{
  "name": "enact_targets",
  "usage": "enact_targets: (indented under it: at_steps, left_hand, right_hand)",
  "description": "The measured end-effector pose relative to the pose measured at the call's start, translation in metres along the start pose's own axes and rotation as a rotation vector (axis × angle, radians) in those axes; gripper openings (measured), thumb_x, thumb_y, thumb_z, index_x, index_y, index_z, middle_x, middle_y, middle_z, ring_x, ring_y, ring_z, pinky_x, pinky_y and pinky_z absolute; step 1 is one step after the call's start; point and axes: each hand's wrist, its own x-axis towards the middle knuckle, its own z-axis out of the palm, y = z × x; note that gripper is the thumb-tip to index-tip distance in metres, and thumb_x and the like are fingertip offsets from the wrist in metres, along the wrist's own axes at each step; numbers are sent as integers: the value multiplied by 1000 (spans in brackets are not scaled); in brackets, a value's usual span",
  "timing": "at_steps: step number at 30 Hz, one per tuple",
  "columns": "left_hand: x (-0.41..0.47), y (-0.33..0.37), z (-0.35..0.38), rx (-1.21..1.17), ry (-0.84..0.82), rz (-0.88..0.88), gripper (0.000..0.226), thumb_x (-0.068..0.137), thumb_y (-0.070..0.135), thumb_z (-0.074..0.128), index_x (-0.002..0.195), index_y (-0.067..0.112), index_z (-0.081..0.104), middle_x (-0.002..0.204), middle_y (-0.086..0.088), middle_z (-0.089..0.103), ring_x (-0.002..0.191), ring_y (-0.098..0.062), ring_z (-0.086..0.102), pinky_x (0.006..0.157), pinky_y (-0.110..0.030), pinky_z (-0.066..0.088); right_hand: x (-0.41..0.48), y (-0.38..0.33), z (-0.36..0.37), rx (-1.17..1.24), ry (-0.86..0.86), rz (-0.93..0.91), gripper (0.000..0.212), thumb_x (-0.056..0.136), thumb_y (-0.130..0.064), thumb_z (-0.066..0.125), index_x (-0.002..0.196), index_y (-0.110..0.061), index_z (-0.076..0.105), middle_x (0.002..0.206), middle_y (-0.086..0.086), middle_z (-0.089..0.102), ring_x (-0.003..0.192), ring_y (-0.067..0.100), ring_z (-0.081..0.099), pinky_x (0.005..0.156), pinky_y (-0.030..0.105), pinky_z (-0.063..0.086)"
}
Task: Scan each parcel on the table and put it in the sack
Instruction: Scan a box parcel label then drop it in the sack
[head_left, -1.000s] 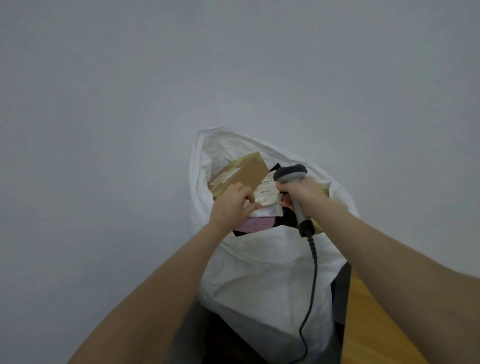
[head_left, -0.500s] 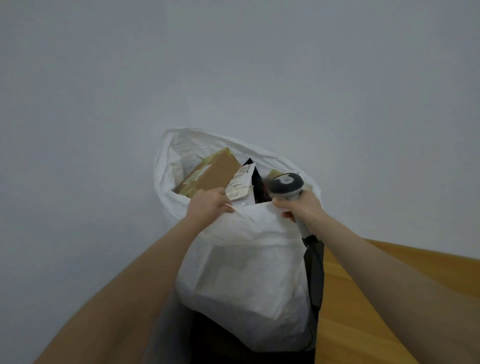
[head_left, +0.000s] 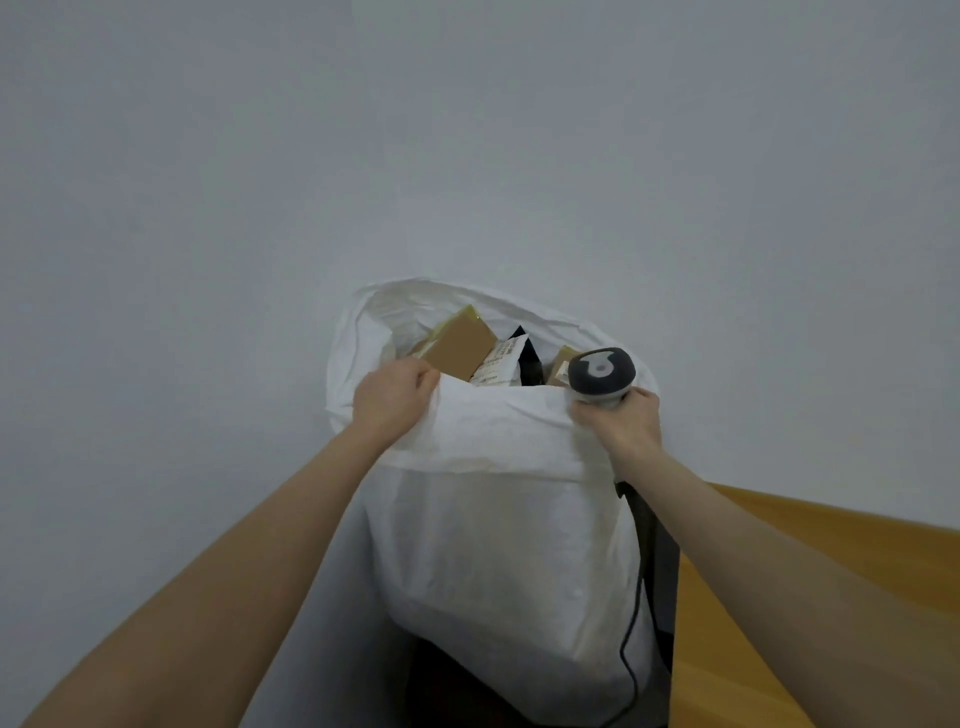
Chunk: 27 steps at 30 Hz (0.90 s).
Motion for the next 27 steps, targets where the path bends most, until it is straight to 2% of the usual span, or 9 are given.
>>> enact_targets:
  at_steps: [3,6,9,12,16,19,21,25,27]
  left_hand:
    - [-8,31,15,11,87,241,23,89,11,50,105,14,65,108,-5,64,100,-26,58,79,-37,45]
    - [-23,78,45,168,-82,588,48,83,48,61,126,25,56,124,-3,55,113,-25,52,92,-38,39]
    - [-31,108,75,375,-308,545,82,74,64,65,143,34,32,144,-2,36,119,-23,47,94,-38,37]
    - [-26,124,84,362,-247,549,42,90,49,56,129,31,55,129,5,53,103,-19,60,66,-27,37]
    - [10,133,44,-49,-45,270,24,94,43,51,104,32,70,102,8,63,98,-17,58,69,-29,38]
    - [29,123,24,-169,-302,306,17,94,36,53,88,27,66,88,4,62,92,-21,58,66,-31,39]
    - [33,125,17,-199,-541,280,15,88,37,61,99,27,62,89,6,59,94,-20,57,73,-30,42]
    - [33,161,27,-153,-670,299,80,71,53,76,140,35,39,110,11,58,103,-11,55,93,-30,42]
    - [30,182,45,-49,-675,427,55,75,49,74,125,29,57,101,13,63,98,-12,57,81,-30,45]
  right_hand:
    - [2,0,-13,71,49,34,30,74,-31,79,92,-14,63,102,13,65,81,28,64,80,43,57]
    - [4,3,-26,107,75,73,22,77,-31,77,79,-21,57,81,4,64,70,23,63,75,43,59]
    - [2,7,-38,209,63,94,24,78,-29,78,74,-23,55,78,2,62,70,19,61,64,35,59]
    - [3,11,-56,314,87,142,23,78,-28,78,78,-19,57,77,4,64,70,21,65,61,31,56]
    - [12,13,-81,333,154,185,25,79,-26,77,77,-17,54,76,4,63,67,20,64,75,40,59]
    - [20,11,-90,319,176,195,26,79,-27,76,76,-16,53,76,5,62,66,19,62,81,44,59]
    - [25,8,-94,322,166,186,26,78,-27,77,77,-16,54,77,7,63,72,22,65,79,42,59]
    - [34,-2,-95,335,129,175,26,77,-27,78,80,-16,54,81,7,63,79,24,65,65,34,57]
    - [40,-8,-93,315,104,173,25,77,-27,77,81,-15,55,82,7,62,76,24,64,62,33,56]
